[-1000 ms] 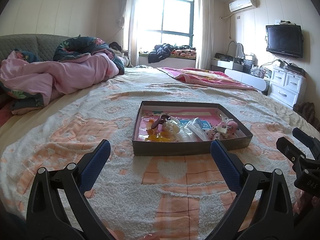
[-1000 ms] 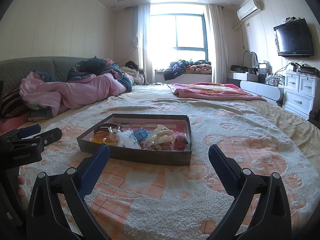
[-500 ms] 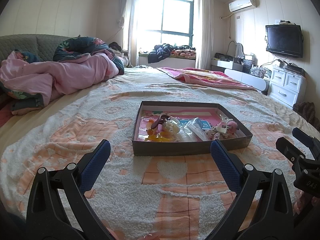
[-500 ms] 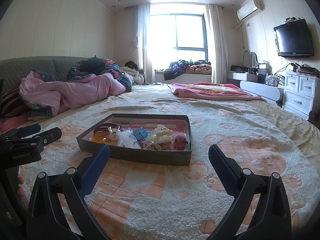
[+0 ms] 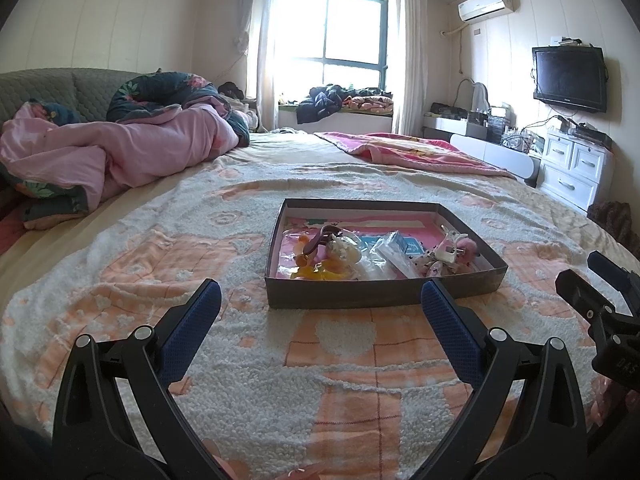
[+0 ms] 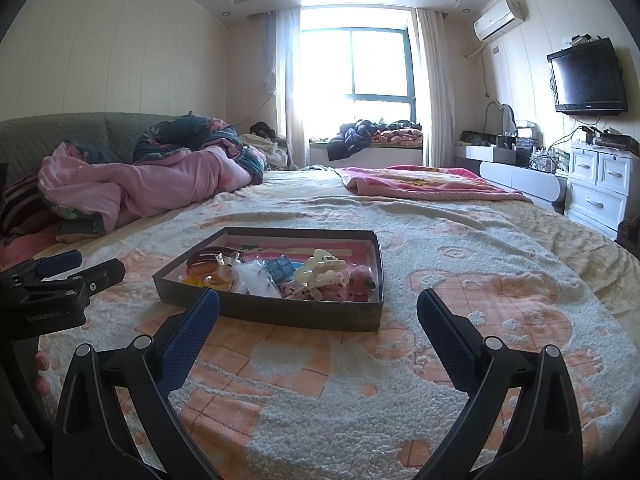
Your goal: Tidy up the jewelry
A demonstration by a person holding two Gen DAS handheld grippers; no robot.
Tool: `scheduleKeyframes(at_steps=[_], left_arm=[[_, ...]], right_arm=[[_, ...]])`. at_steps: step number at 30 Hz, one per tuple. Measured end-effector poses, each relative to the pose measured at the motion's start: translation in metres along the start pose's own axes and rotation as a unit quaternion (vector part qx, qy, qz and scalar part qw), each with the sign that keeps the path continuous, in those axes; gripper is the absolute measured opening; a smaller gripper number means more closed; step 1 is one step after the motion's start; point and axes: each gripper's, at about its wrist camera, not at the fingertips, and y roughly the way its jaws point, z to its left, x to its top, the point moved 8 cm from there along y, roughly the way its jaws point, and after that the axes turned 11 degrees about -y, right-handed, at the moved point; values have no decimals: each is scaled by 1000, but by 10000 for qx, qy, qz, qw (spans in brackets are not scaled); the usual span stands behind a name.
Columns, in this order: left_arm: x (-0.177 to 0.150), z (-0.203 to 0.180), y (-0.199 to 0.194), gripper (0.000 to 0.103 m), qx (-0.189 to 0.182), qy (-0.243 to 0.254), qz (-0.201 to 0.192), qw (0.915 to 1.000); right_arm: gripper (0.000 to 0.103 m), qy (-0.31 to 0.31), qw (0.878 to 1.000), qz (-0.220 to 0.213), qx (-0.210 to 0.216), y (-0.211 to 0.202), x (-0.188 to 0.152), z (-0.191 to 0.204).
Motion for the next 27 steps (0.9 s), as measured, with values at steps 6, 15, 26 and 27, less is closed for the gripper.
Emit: scheduleKeyframes(at_steps=[6,15,26,27], left_arm=[[-1,1,0,92,4,12,12,10000],[-1,1,0,92,30,42,1,10000],[-2,1,-1,92,61,48,4,10000],[-2,2,-1,92,67,23,20,10000]], right_arm=[[97,26,10000,3,-2,-1,0,0],[97,33,10000,26,-18,-2,-1,-2],[97,46,10000,36,-45,-2,-2,-5],[97,61,10000,46,-51,-2,-2,-6]])
